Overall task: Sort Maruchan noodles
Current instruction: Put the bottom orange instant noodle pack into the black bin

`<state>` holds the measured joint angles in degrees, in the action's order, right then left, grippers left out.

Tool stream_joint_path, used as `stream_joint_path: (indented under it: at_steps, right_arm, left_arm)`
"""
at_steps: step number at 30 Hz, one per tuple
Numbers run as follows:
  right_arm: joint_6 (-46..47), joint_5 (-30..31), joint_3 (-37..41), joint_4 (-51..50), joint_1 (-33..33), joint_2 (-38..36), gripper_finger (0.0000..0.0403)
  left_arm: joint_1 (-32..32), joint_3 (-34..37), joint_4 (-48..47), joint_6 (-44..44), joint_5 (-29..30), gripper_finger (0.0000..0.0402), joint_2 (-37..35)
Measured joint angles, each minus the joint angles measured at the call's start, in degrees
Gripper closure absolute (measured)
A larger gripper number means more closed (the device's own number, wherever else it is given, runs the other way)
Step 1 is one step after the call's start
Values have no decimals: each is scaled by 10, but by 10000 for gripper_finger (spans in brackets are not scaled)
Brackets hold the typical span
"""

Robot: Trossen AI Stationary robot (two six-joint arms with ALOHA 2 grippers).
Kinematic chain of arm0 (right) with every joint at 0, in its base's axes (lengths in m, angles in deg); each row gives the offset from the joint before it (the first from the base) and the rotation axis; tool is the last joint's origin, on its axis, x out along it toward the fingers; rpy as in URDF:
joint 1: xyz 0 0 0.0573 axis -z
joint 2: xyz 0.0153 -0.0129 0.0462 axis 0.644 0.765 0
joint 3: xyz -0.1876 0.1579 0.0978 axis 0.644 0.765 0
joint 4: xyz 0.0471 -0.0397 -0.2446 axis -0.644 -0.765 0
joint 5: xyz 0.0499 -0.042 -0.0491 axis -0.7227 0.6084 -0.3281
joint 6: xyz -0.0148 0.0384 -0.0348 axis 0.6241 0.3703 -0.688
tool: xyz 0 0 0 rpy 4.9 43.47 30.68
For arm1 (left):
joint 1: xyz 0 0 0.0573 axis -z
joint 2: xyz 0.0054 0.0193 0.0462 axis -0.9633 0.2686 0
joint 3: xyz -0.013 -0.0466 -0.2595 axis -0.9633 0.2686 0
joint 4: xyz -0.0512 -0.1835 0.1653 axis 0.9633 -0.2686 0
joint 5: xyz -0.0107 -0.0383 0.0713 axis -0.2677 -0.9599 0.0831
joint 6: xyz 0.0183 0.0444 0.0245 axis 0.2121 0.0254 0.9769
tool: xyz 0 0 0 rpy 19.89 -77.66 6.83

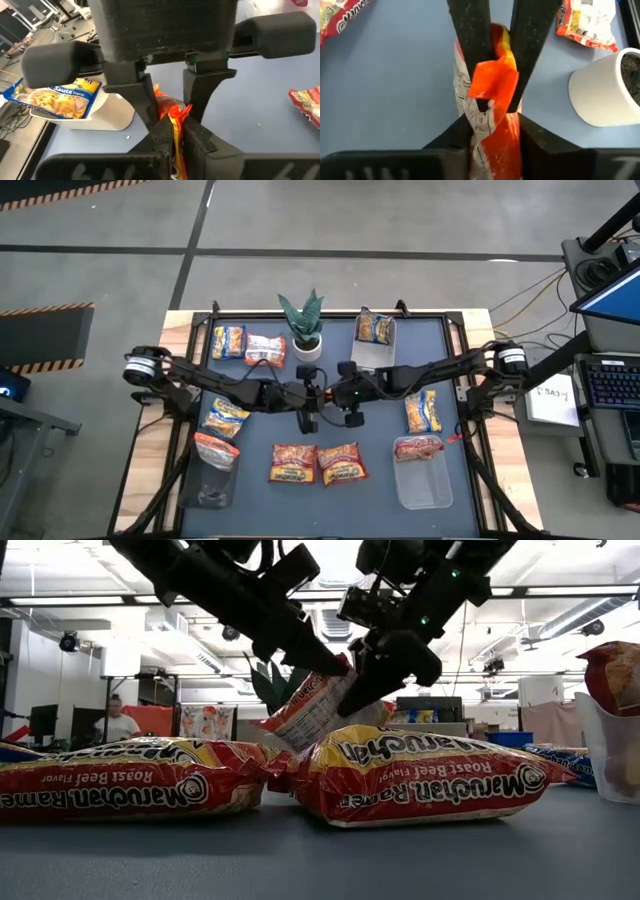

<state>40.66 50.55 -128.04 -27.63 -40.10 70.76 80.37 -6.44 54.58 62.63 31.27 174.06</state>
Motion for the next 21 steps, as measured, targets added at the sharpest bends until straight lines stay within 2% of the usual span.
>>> stream_joint_path:
  at_steps: [5, 10, 15, 21]
  right_arm:
    - [13, -5, -13, -26, 0, -15, 360]
    - [42, -17, -25, -68, 0, -21, 363]
    - [131, -17, -42, -88, 4, -22, 364]
    - [188, -18, -60, -90, 4, -23, 364]
  left_arm:
    - [0, 0, -26, 1, 0, 349, -27]
    - [0, 0, -76, 7, 0, 282, -83]
    - [0, 1, -124, 7, 0, 217, -147]
    - [0, 48, -75, -22, -54, 169, -176]
